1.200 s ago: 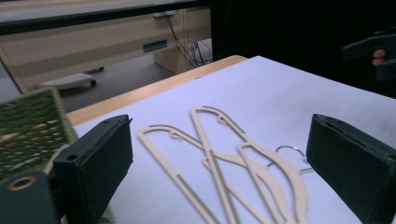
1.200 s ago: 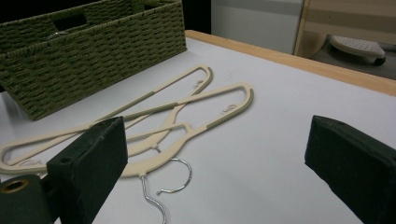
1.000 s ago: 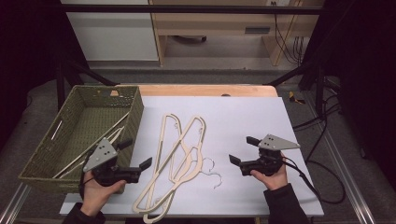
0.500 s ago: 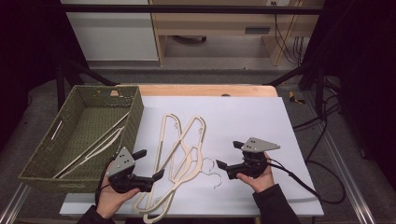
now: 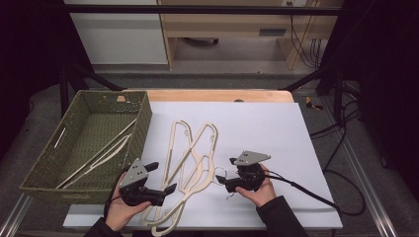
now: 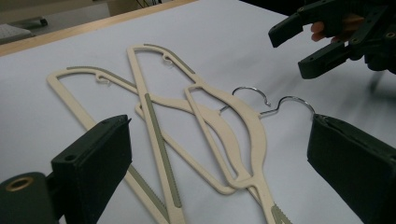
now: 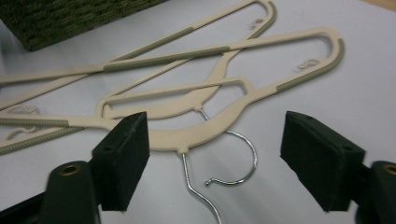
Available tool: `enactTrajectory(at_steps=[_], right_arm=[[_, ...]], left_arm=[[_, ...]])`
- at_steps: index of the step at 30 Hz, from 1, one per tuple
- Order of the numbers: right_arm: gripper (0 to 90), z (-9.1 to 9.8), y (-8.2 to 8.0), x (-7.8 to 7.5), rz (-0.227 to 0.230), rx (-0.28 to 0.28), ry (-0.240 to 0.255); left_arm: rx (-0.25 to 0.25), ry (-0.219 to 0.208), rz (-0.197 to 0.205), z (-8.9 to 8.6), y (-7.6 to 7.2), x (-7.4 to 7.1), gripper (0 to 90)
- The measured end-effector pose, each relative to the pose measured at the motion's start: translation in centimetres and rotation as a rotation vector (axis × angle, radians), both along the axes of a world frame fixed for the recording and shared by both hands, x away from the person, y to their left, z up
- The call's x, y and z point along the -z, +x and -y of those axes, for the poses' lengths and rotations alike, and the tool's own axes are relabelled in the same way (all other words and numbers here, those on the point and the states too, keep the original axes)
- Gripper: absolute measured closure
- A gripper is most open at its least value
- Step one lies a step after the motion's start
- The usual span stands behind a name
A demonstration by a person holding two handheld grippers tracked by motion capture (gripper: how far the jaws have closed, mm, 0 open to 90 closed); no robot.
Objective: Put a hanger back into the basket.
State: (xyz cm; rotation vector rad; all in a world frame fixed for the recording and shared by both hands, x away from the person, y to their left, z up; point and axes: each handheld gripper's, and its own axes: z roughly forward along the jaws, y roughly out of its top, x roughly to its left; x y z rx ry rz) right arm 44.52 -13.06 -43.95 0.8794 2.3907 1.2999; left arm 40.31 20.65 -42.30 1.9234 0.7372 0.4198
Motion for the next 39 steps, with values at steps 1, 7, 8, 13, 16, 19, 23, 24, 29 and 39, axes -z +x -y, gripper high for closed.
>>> enactTrajectory(at_steps=[1,7,8,13,16,19,23,24,29,39], right_arm=[[28.0,-0.3,0.1,0.3,-0.003,-0.017,-0.007],[46.1,-1.2,0.5,1.9,-0.061,-0.054,-0.066],[48.3,-1.3,0.6,2.2,-0.067,-0.061,-0.075],[60.5,-2.1,0.7,3.3,-0.103,-0.086,-0.109],[66.1,-2.4,0.7,3.7,-0.104,-0.091,-0.139],[71.3,-2.4,0.7,3.9,-0.118,-0.103,-0.162],[78.3,-2.6,0.5,3.8,-0.110,-0.102,-0.181],[79.1,-2.6,0.5,3.8,-0.109,-0.105,-0.184],[88.5,-2.6,0.9,3.8,-0.128,-0.124,-0.180],[89.5,-2.4,1.1,3.5,-0.141,-0.151,-0.170]], left_arm=[[0.002,0.004,-0.003,0.1,0.0,0.0,6.5],[0.013,0.016,-0.006,0.4,0.0,0.2,6.4],[0.014,0.017,-0.009,0.5,0.1,0.3,6.4],[0.014,0.022,-0.013,0.6,0.1,0.4,6.4],[0.017,0.026,-0.015,0.7,0.1,0.5,6.5],[0.020,0.029,-0.016,0.8,0.1,0.5,6.6],[0.023,0.030,-0.020,1.0,0.0,0.6,6.8],[0.026,0.032,-0.022,1.0,0.0,0.6,7.0],[0.046,0.044,-0.028,1.9,0.1,0.7,7.6],[0.103,0.123,-0.066,5.2,1.2,0.9,10.1]])
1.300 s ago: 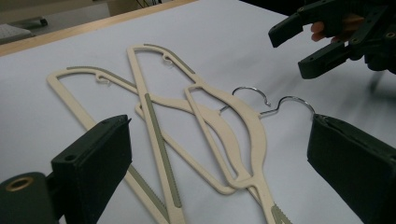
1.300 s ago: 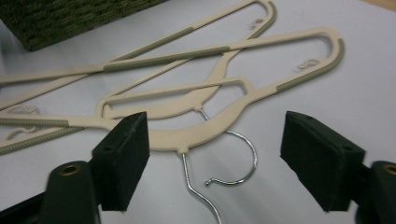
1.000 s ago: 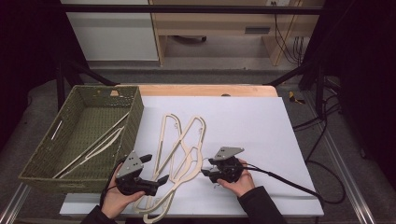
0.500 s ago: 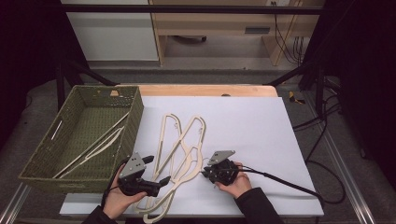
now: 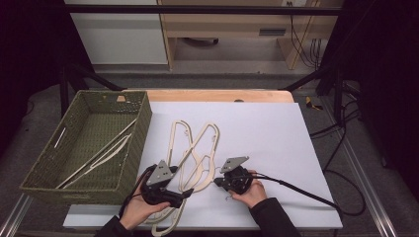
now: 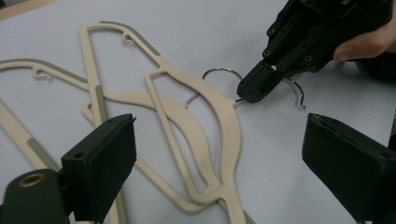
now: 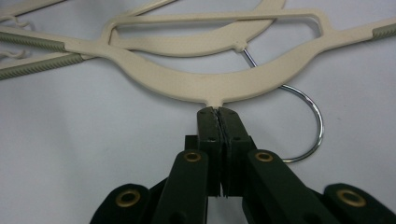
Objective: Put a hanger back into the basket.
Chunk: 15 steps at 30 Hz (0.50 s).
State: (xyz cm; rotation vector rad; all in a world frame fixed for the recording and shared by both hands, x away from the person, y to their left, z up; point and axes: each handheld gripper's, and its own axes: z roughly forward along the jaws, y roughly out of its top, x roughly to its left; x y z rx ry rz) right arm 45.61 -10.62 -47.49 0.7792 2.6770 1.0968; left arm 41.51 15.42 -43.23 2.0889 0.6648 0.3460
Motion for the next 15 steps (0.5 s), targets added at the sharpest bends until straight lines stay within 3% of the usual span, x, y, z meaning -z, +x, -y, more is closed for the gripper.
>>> enactTrajectory(at_steps=[3,9,12,15], right_arm=[[89.5,0.1,-0.2,-0.6,0.009,-0.001,-0.005],[89.5,0.6,-0.4,-2.2,0.014,-0.005,0.030],[89.5,0.7,-0.3,-2.7,0.032,-0.011,0.035],[89.5,0.6,-0.5,-3.2,0.020,-0.016,0.022]], left_arm=[[0.020,0.033,-0.009,1.3,0.4,0.1,11.1],[0.064,0.124,-0.039,3.8,1.1,1.1,15.8],[0.082,0.168,-0.043,4.7,1.4,1.6,21.9],[0.101,0.225,-0.056,5.4,1.9,2.2,31.1]])
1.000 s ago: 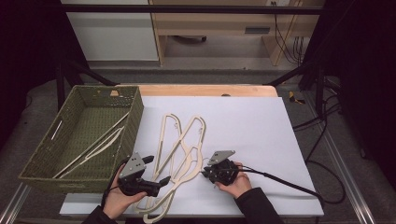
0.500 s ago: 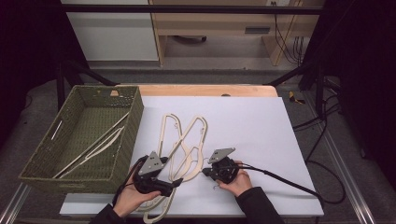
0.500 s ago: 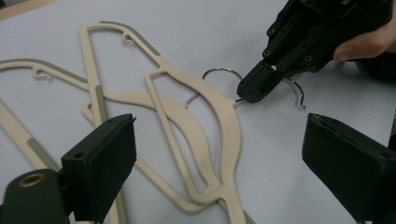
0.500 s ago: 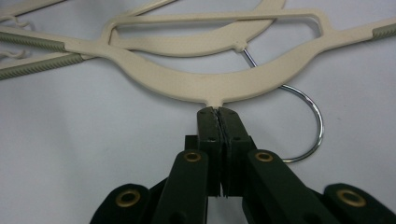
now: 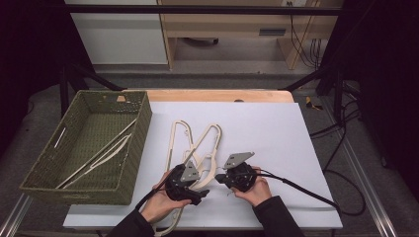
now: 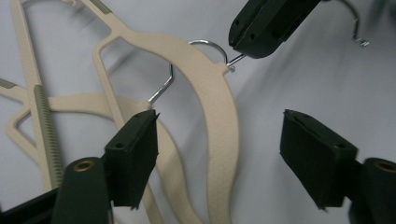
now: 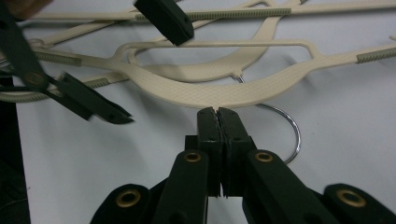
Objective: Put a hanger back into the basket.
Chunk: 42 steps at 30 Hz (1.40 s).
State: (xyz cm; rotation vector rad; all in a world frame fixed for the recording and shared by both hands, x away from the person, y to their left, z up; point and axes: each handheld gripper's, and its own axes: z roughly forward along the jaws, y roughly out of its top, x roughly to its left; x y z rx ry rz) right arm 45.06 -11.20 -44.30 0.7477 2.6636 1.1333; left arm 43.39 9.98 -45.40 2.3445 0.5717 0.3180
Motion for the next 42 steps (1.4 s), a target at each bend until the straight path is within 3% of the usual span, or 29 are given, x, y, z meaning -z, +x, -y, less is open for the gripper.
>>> enactTrajectory(at_steps=[4,14,17,20,22,25,29,35,37,42], right_arm=[[89.6,-0.1,-0.2,-0.5,0.004,0.001,-0.010],[89.4,0.0,-0.3,-1.0,0.002,0.004,0.002],[87.9,0.0,-0.3,-1.0,0.009,0.004,-0.006],[77.3,0.4,-0.5,-1.7,0.024,0.003,0.039],[72.1,1.0,-0.7,-2.6,0.060,0.013,0.079],[62.5,2.6,-1.1,-4.2,0.139,0.064,0.143],[49.5,5.1,-1.1,-5.3,0.183,0.157,0.222],[27.6,8.5,-1.0,-5.3,0.222,0.290,0.301],[22.4,9.5,-1.0,-5.1,0.230,0.321,0.316],[18.5,10.9,-0.9,-4.5,0.223,0.370,0.328]], left_arm=[[0.009,0.057,0.016,0.6,0.1,0.6,43.6],[0.022,0.098,0.009,0.9,-0.2,0.6,73.7],[0.017,0.108,0.022,1.0,-0.5,0.6,74.4],[0.018,0.127,0.036,1.1,-0.7,0.5,74.7],[0.014,0.120,0.050,1.1,-0.9,0.4,74.8],[0.011,0.114,0.052,0.9,-1.2,-0.1,75.2],[-0.007,0.096,0.057,0.5,-1.4,-0.8,75.6],[-0.046,0.071,0.042,-0.6,-1.5,-2.0,76.5],[-0.074,0.036,0.044,-1.1,-1.5,-2.4,76.9],[-0.121,0.007,0.054,-2.2,-1.4,-3.3,78.1]])
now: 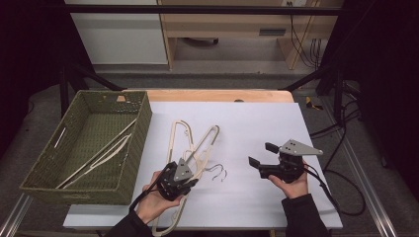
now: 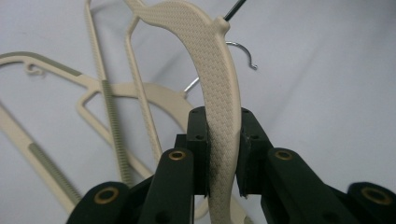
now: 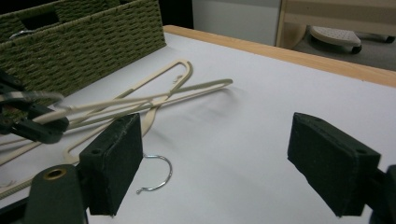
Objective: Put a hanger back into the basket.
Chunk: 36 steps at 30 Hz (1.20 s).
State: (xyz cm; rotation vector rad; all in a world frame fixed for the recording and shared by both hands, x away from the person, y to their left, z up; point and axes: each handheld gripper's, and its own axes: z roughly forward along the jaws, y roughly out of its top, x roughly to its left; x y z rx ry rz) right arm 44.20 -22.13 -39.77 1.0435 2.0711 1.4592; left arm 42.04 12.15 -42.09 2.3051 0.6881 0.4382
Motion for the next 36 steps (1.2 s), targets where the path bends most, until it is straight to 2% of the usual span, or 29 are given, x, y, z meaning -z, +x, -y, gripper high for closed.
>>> enactTrajectory(at_steps=[3,9,10,13,16,19,26,27,29,33,36], right_arm=[[16.7,0.6,0.1,0.3,-0.006,0.019,0.005],[12.9,0.9,0.2,0.5,-0.015,0.030,-0.007],[12.6,0.8,0.3,0.5,-0.017,0.037,-0.002],[11.2,0.8,0.3,0.6,-0.019,0.030,-0.011],[10.9,0.7,0.3,0.7,-0.027,0.030,-0.012],[10.7,0.8,0.3,0.7,-0.025,0.022,-0.019],[9.7,1.1,0.1,0.3,-0.012,0.032,0.008],[9.5,1.2,0.0,0.2,-0.014,0.026,0.006],[8.8,1.3,-0.1,-0.1,-0.002,0.031,0.015],[7.0,1.6,-0.4,-0.6,0.019,0.034,0.035],[6.1,1.7,-0.4,-0.7,0.025,0.040,0.042]], left_arm=[[-0.036,-0.023,0.006,-0.7,0.1,-0.6,79.2],[-0.120,-0.039,0.032,-2.6,0.7,-1.6,82.2],[-0.136,-0.029,0.040,-3.1,0.9,-1.9,82.7],[-0.189,-0.054,0.056,-4.0,1.2,-2.3,85.3],[-0.204,-0.100,0.047,-4.7,1.3,-2.5,86.0],[-0.205,-0.095,0.073,-5.0,1.0,-3.0,86.0],[-0.165,-0.147,0.122,-5.0,-0.4,-5.2,86.1],[-0.154,-0.143,0.129,-5.1,-0.6,-5.7,86.1],[-0.148,-0.170,0.152,-5.1,-1.1,-6.7,86.1],[-0.128,-0.210,0.173,-5.8,-1.8,-8.7,86.1],[-0.122,-0.220,0.193,-6.1,-2.1,-10.1,86.0]])
